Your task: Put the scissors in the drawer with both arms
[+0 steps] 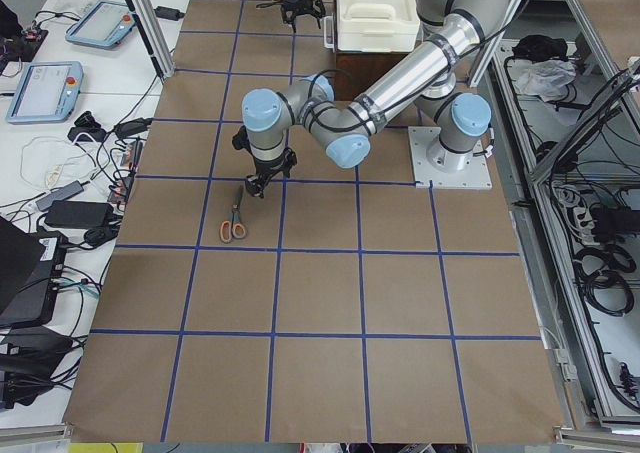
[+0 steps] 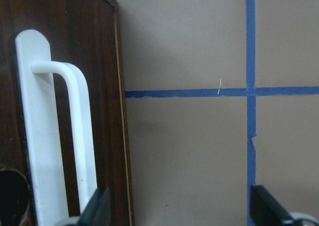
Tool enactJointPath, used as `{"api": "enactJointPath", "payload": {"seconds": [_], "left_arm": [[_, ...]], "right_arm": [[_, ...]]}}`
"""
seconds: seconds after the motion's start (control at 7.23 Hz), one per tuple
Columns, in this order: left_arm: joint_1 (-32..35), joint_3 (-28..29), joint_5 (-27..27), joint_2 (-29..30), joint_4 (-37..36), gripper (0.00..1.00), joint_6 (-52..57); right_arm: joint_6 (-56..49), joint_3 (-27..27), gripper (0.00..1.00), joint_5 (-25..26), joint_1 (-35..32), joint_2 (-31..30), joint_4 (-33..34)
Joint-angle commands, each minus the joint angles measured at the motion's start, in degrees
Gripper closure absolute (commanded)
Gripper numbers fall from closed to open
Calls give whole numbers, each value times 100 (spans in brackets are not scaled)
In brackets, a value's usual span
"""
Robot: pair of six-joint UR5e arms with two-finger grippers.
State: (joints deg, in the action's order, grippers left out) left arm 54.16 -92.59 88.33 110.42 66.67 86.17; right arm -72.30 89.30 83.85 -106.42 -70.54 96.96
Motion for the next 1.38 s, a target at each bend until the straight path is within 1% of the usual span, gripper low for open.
{"api": "enactJointPath", "payload": {"seconds": [0.0, 0.28, 0.42, 0.55, 0.69, 0.83, 1.11, 1.25], "left_arm": [[24, 440, 9, 741, -680, 0, 1318], [137, 925, -9, 1356, -716, 0, 1403], [443, 1083, 0, 1542, -716, 0, 1429], [829, 1224, 61, 1587, -708, 0, 1429], [902, 1278, 61, 1701, -716, 0, 1664], [903, 1365, 61, 1815, -716, 0, 2337], [886, 1436, 79, 1982, -716, 0, 2859], [694, 1436, 70, 2053, -716, 0, 3027]], "right_arm": [[40, 60, 0, -70, -10, -56, -280], [40, 70, 0, -80, -11, -74, -423], [40, 70, 0, -89, -19, -65, -415], [40, 70, 0, -97, -28, -22, -388], [40, 79, 0, -80, -37, -12, -388], [32, 113, 0, -10, -37, 22, -336], [32, 175, 0, -9, -46, 40, -318], [32, 175, 0, -27, -46, 75, -318]]}}
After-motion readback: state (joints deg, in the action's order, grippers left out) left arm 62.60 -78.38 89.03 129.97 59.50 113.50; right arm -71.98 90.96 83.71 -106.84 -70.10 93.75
